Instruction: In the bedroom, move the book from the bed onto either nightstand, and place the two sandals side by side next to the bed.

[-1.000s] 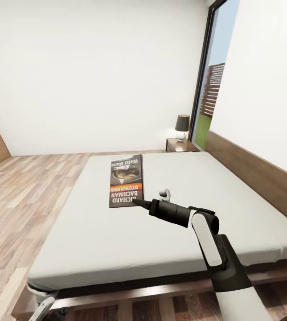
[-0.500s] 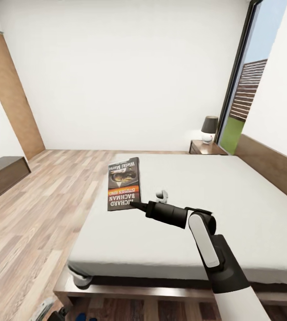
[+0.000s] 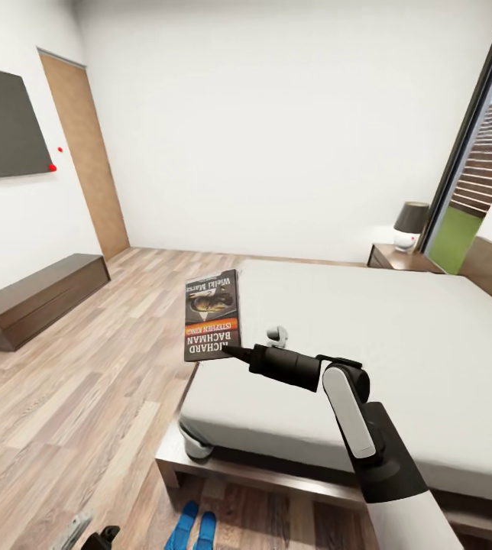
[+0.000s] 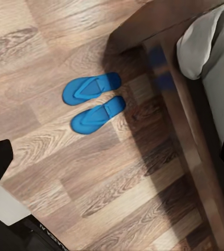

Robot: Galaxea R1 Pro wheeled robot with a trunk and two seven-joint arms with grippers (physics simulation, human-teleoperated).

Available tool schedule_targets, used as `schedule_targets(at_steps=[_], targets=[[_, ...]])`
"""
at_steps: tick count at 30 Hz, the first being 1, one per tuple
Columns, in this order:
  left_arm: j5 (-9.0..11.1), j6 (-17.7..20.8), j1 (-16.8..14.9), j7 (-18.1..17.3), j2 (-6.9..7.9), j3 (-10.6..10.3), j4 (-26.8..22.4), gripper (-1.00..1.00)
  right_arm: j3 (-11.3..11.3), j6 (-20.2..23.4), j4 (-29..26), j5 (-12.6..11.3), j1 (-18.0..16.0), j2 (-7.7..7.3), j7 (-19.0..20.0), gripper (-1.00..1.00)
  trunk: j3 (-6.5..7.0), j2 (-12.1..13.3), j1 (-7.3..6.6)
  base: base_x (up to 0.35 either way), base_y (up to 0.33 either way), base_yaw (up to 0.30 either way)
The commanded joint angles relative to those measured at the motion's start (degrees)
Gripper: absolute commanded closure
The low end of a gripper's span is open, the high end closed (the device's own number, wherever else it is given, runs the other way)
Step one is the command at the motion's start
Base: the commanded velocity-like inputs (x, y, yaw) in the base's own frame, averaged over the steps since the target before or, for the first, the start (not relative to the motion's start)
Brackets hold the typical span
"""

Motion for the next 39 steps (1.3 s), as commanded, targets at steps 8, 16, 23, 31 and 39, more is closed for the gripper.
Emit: schedule_targets(at_steps=[8, 16, 23, 31, 39], targets=[[0.27, 0.03, -0.02, 0.38, 0.05, -0.08, -0.10, -1.00, -0.13, 0.32, -0.02, -0.10, -0.05, 0.06, 0.31, 1.00, -0.05, -0.05, 0.00, -0.031, 0.189, 0.287], [0.43, 0.04, -0.02, 0.40, 0.05, 0.00, -0.03, -1.00, -0.06, 0.32, -0.02, -0.09, -0.05, 0.05, 0.31, 1.00, -0.05, -0.05, 0.00, -0.004, 0.029, 0.287], [0.39, 0.04, -0.03, 0.43, 0.05, 0.01, -0.01, -1.00, 0.09, 0.32, -0.02, -0.09, -0.05, 0.05, 0.31, 1.00, -0.05, -0.05, 0.00, 0.000, 0.003, 0.287], [0.36, 0.09, -0.03, 0.24, 0.05, -0.06, -0.04, -1.00, 0.97, 0.32, -0.02, -0.09, -0.05, 0.01, 0.31, 1.00, -0.05, -0.05, 0.00, 0.000, 0.000, 0.287], [0.29, 0.06, -0.03, 0.28, 0.05, -0.12, -0.05, -1.00, 1.17, 0.39, -0.06, -0.09, -0.05, -0.15, 0.27, 1.00, -0.05, -0.05, 0.00, 0.000, 0.000, 0.287]])
